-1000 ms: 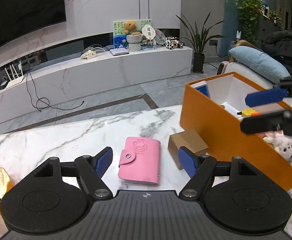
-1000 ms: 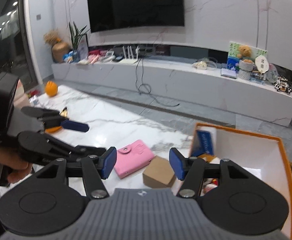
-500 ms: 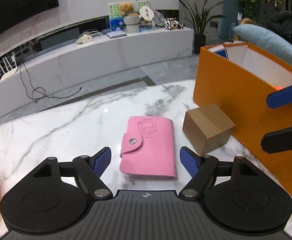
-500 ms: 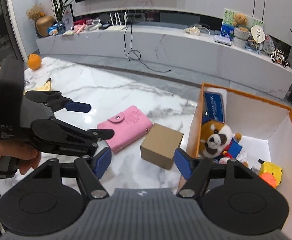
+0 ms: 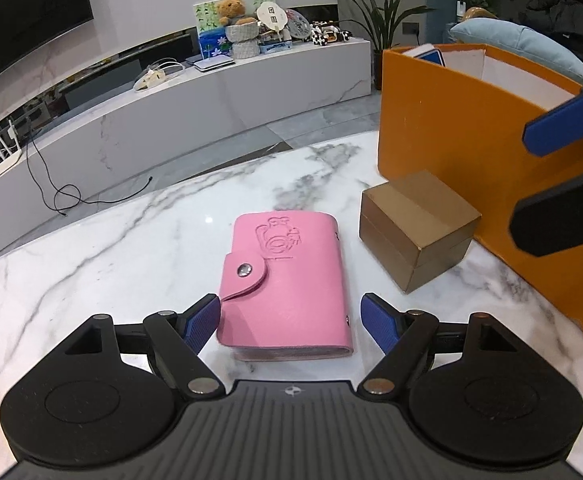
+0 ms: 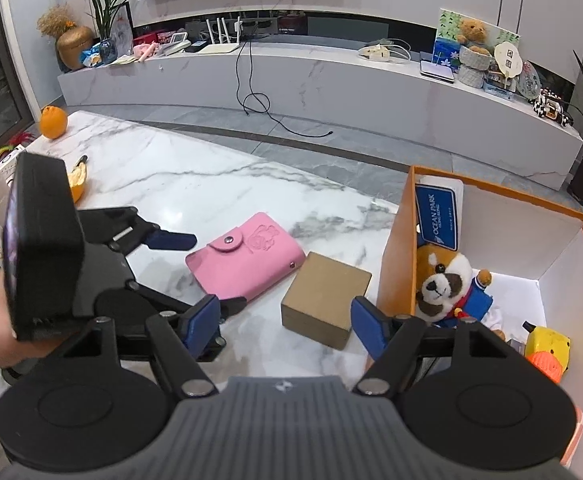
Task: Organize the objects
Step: 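Lower the left tool onto the pink card wallet while the right tool approaches the brown box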
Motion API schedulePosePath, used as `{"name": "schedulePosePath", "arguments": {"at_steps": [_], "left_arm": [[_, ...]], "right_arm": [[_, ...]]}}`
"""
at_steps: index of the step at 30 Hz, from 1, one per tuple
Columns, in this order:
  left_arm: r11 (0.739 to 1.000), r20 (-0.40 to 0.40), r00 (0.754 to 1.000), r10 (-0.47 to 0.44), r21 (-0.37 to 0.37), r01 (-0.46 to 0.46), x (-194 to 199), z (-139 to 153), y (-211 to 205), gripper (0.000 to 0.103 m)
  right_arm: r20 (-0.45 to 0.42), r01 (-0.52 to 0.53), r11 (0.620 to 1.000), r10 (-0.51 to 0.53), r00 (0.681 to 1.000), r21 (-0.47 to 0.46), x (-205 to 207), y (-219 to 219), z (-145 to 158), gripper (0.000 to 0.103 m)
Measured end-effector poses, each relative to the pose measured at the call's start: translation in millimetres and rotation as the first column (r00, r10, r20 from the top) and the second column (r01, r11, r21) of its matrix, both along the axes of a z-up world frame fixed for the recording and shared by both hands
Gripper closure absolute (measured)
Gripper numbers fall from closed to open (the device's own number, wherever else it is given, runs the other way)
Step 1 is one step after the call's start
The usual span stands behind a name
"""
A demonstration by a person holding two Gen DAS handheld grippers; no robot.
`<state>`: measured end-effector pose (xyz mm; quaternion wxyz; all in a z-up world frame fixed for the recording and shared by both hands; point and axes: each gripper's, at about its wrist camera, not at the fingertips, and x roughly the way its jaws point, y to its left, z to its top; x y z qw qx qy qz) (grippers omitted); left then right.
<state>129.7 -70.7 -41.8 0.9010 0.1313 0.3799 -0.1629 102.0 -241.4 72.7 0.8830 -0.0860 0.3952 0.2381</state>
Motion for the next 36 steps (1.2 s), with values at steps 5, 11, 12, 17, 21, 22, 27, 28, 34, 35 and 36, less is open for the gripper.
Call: {"name": "schedulePosePath", "arguments": {"at_steps": [5, 11, 12, 17, 21, 22, 27, 28, 34, 35, 36], "left_arm": [[0.999, 0.039, 0.999, -0.018, 0.052, 0.016, 3, -10, -6, 0.008], [0.999, -0.005, 1.000, 0.025, -0.031, -0.025, 5, -12, 8, 0.014], [0.999, -0.015, 0.999, 0.033, -0.033, -0.033, 5, -11, 9, 0.014], [0.992, -0.088, 0.989, 0.122, -0.010, -0.123, -9, -4, 18, 0.015], [0.980, -0.137, 0.971, 0.196, -0.012, -0.200, -30, 0, 28, 0.015], [0.976, -0.141, 0.966, 0.216, -0.012, -0.220, -35, 1, 30, 0.015], [0.946, -0.126, 0.941, 0.315, -0.032, -0.322, -63, 2, 36, 0.015], [0.944, -0.119, 0.939, 0.322, -0.029, -0.328, -68, 2, 35, 0.015], [0.939, -0.100, 0.936, 0.336, -0.042, -0.342, -72, 2, 35, 0.015], [0.939, -0.101, 0.937, 0.335, -0.044, -0.341, -72, 2, 36, 0.015], [0.939, -0.103, 0.936, 0.336, -0.047, -0.342, -71, 1, 35, 0.015]], "right_arm": [[-0.010, 0.015, 1.000, -0.015, 1.000, -0.014, 2, -2, -3, 0.028], [-0.014, 0.008, 1.000, -0.008, 1.000, -0.025, 3, 2, -5, 0.028], [-0.015, 0.005, 1.000, -0.005, 1.000, -0.026, 3, 4, -6, 0.028], [-0.024, -0.001, 0.999, 0.000, 1.000, -0.035, 1, 13, -12, 0.028], [-0.035, 0.027, 0.999, -0.028, 0.999, -0.039, 1, 20, -19, 0.028], [-0.027, 0.043, 0.998, -0.044, 0.999, -0.049, 1, 22, -22, 0.028], [0.069, 0.102, 0.986, -0.094, 0.993, -0.130, -3, 36, -32, 0.028], [0.088, 0.113, 0.982, -0.101, 0.991, -0.150, -4, 39, -34, 0.028], [0.211, 0.156, 0.937, -0.092, 0.973, -0.312, -12, 63, -56, 0.029], [0.222, 0.162, 0.930, -0.090, 0.971, -0.330, -13, 66, -59, 0.029], [0.227, 0.169, 0.926, -0.094, 0.969, -0.338, -15, 68, -61, 0.030]]}}
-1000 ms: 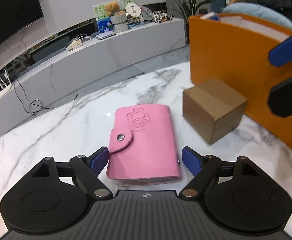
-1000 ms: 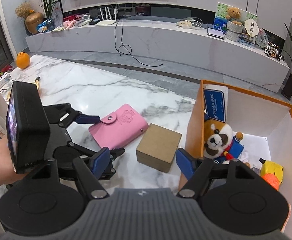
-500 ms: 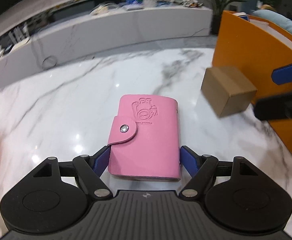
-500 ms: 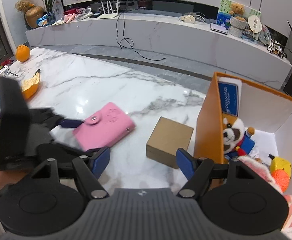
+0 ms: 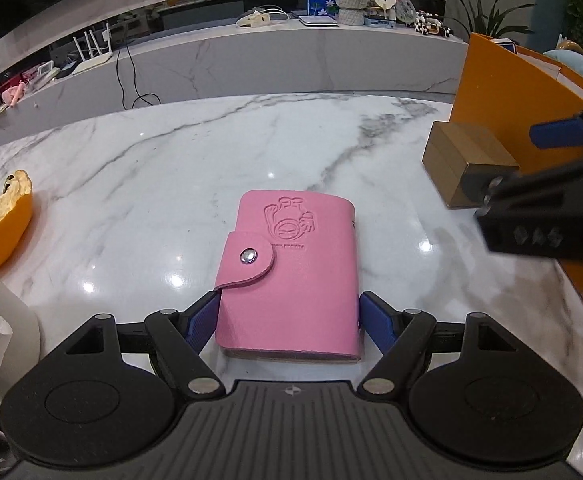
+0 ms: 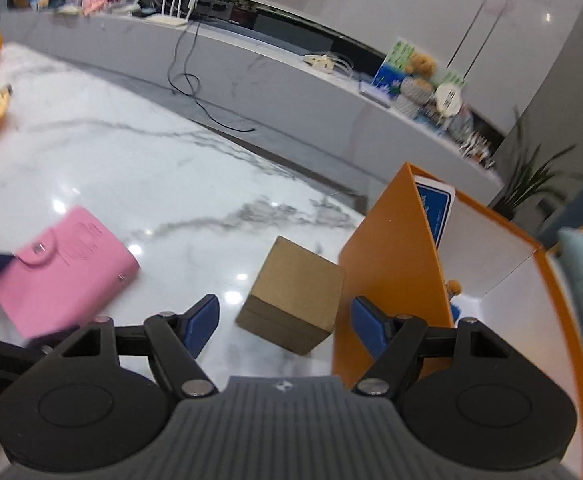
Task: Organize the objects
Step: 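Lower the left tool onto the pink card wallet while the right tool approaches the brown box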
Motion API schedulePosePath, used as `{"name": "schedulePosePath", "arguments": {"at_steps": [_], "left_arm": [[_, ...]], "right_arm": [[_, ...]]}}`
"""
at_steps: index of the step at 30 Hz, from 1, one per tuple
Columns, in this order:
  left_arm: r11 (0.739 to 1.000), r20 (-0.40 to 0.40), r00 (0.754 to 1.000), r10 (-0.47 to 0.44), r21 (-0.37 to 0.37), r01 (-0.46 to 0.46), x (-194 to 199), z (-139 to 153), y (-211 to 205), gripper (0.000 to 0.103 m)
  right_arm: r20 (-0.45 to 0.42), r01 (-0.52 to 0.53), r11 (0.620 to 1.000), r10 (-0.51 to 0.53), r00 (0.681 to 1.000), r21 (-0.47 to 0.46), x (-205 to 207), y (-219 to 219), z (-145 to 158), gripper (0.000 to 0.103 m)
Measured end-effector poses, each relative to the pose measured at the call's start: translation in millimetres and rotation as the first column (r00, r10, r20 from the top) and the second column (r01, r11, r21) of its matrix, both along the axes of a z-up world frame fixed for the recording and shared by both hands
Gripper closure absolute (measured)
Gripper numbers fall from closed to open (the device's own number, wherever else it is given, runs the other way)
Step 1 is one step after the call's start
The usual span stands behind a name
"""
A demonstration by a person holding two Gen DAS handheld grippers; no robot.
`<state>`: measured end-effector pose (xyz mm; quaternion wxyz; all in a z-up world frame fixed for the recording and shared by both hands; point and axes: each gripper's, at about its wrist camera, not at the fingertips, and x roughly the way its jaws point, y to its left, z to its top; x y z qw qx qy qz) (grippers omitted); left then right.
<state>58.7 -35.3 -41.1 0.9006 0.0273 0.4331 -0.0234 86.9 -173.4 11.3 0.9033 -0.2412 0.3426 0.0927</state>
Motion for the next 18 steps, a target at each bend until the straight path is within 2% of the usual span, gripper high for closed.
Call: {"name": "schedulePosePath", "arguments": {"at_steps": [4, 9, 12, 18], "left_arm": [[1.000, 0.000, 1.000, 0.012, -0.019, -0.012, 0, -2, 2, 0.014], [1.000, 0.001, 1.000, 0.010, -0.023, -0.010, -2, -3, 4, 0.014], [1.000, 0.002, 1.000, 0.006, -0.023, -0.006, -2, -4, 4, 0.014], [1.000, 0.002, 1.000, 0.010, -0.023, -0.010, -3, -4, 4, 0.014]], "right_arm": [[-0.003, 0.084, 0.993, -0.084, 0.996, 0.084, -7, -1, -7, 0.031], [0.048, 0.173, 0.973, -0.182, 0.982, 0.155, -14, 0, -23, 0.031], [0.064, 0.224, 0.952, -0.242, 0.968, 0.208, -16, -4, -29, 0.031], [0.040, 0.284, 0.901, -0.313, 0.949, 0.328, -13, -15, -43, 0.029]]}}
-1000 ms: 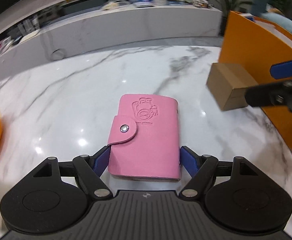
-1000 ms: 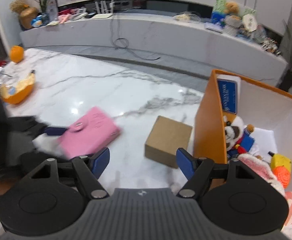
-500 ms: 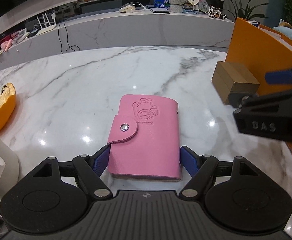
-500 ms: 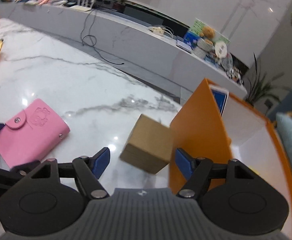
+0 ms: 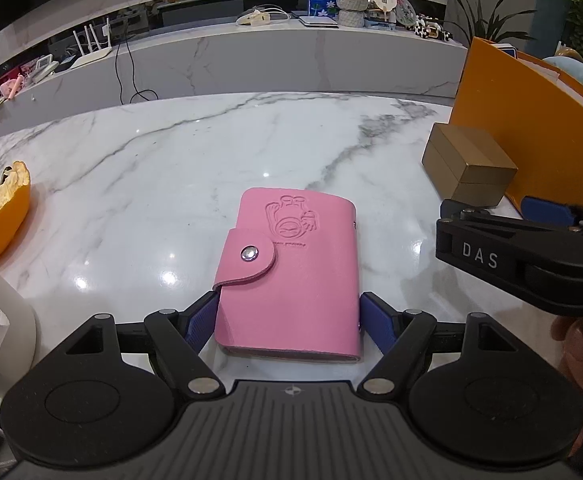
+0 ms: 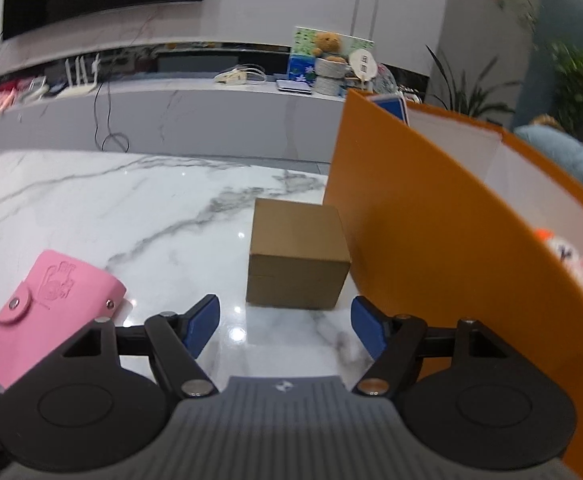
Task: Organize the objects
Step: 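Lower the left tool onto the pink card wallet while the right tool approaches the brown box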
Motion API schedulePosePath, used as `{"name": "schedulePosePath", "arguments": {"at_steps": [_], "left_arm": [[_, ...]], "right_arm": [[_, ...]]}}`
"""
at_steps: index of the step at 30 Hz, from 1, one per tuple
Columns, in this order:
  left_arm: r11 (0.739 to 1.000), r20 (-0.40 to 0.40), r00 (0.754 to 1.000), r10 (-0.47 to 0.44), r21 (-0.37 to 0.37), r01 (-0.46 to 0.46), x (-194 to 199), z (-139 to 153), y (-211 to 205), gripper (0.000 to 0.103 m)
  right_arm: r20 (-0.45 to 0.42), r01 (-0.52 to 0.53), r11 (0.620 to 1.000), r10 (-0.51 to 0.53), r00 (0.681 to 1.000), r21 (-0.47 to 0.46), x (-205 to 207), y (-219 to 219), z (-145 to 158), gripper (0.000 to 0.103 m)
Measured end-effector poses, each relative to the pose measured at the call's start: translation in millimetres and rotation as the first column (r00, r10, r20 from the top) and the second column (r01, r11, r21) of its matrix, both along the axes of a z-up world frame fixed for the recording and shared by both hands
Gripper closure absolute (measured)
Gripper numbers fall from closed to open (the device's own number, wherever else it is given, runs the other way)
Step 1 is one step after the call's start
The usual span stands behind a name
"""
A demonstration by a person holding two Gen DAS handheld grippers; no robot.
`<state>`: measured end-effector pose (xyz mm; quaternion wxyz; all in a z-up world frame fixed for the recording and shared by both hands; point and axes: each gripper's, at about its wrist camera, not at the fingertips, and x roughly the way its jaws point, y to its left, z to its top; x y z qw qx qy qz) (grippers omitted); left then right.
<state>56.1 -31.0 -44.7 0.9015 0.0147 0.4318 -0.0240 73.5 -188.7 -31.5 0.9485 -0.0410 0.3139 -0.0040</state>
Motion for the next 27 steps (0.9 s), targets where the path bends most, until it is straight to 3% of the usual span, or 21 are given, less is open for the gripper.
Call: {"name": "schedulePosePath", "arguments": {"at_steps": [11, 19, 22, 23, 24, 27], "left_arm": [[1.000, 0.001, 1.000, 0.000, 0.000, 0.000, 0, 0, 0, 0.014], [1.000, 0.001, 1.000, 0.002, 0.000, -0.002, 0, -1, 0, 0.014], [1.000, 0.001, 1.000, 0.002, 0.000, -0.002, 0, -1, 0, 0.014], [1.000, 0.002, 1.000, 0.001, 0.000, -0.002, 0, -1, 0, 0.014], [1.000, 0.002, 1.000, 0.002, 0.000, -0.002, 0, -1, 0, 0.014], [1.000, 0.002, 1.000, 0.002, 0.001, -0.002, 0, -1, 0, 0.014]], "right_arm": [[-0.002, 0.086, 0.994, -0.086, 0.996, 0.061, 18, 4, -6, 0.027], [0.013, 0.057, 0.998, -0.057, 0.998, 0.020, 31, 9, -11, 0.029], [0.000, 0.042, 0.999, -0.042, 0.999, 0.013, 33, 7, -11, 0.055], [-0.003, 0.024, 0.999, -0.024, 1.000, 0.029, 32, 5, -10, 0.070], [-0.005, 0.016, 1.000, -0.016, 1.000, 0.023, 31, 4, -10, 0.080], [-0.008, -0.023, 1.000, 0.023, 1.000, 0.021, 23, 2, -9, 0.089]]}}
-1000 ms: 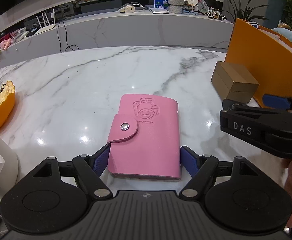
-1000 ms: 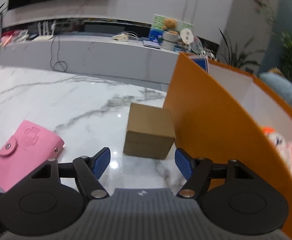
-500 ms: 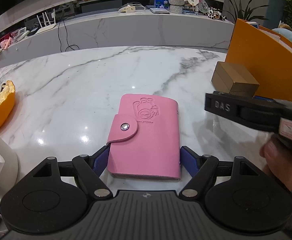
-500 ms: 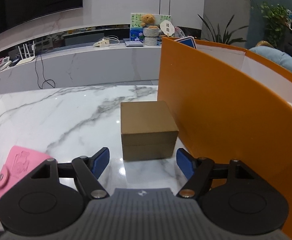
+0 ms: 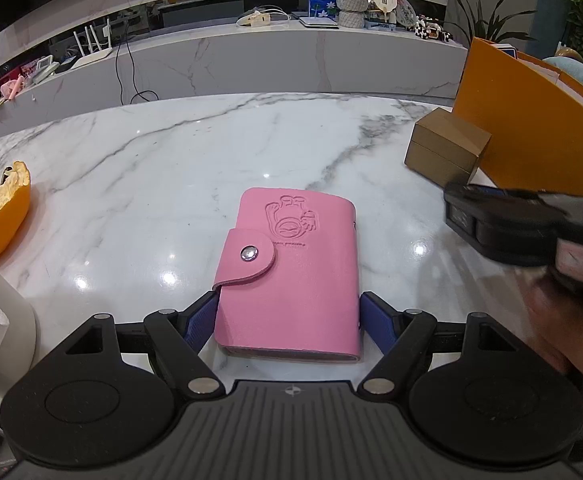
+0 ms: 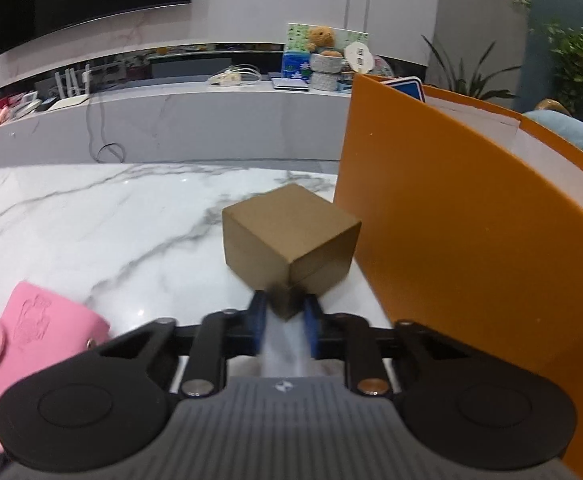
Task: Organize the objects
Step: 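Lower the left tool onto the pink card wallet while the right tool approaches the brown box, then grasp the small brown cardboard box with the right tool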
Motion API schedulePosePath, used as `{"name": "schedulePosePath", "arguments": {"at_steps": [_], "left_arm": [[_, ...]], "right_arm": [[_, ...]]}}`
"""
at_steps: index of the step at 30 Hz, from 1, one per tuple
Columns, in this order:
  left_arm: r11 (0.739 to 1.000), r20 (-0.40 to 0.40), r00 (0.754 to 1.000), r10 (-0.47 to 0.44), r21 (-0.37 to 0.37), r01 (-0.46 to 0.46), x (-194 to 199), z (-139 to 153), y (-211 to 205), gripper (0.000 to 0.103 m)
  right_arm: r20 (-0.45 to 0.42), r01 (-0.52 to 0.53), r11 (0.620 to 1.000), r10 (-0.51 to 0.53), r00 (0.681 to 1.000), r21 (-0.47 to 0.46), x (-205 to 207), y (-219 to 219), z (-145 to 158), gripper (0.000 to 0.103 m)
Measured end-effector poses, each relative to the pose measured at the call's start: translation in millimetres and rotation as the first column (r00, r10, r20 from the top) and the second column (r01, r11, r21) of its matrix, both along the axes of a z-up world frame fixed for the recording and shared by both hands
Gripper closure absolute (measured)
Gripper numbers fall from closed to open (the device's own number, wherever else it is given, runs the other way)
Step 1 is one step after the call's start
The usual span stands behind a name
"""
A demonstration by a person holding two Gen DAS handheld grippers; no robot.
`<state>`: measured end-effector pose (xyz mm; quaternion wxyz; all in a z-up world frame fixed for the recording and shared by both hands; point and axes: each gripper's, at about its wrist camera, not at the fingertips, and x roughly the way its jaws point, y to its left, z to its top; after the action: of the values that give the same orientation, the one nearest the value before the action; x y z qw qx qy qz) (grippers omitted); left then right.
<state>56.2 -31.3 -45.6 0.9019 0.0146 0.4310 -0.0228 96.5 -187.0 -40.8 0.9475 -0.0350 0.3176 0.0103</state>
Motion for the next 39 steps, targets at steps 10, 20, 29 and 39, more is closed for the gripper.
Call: {"name": "schedulePosePath", "arguments": {"at_steps": [10, 20, 29, 39], "left_arm": [[1.000, 0.005, 1.000, 0.006, 0.003, -0.006, -1, 0, -1, 0.014], [1.000, -0.005, 1.000, -0.006, -0.002, 0.006, 0, 0, 0, 0.014], [1.000, -0.019, 1.000, 0.001, -0.005, -0.001, 2, 1, 1, 0.014], [1.000, -0.021, 1.000, 0.011, -0.005, -0.011, 2, 1, 10, 0.014]], "right_arm": [[0.011, -0.021, 0.999, 0.021, 1.000, 0.034, -4, -7, 7, 0.036], [0.006, 0.206, 0.979, -0.206, 0.979, 0.006, 31, 28, 7, 0.022], [-0.043, 0.280, 0.960, -0.279, 0.959, 0.027, 62, 26, 0, 0.020], [-0.007, 0.056, 0.996, -0.056, 0.998, 0.065, 58, 24, 1, 0.036]]}}
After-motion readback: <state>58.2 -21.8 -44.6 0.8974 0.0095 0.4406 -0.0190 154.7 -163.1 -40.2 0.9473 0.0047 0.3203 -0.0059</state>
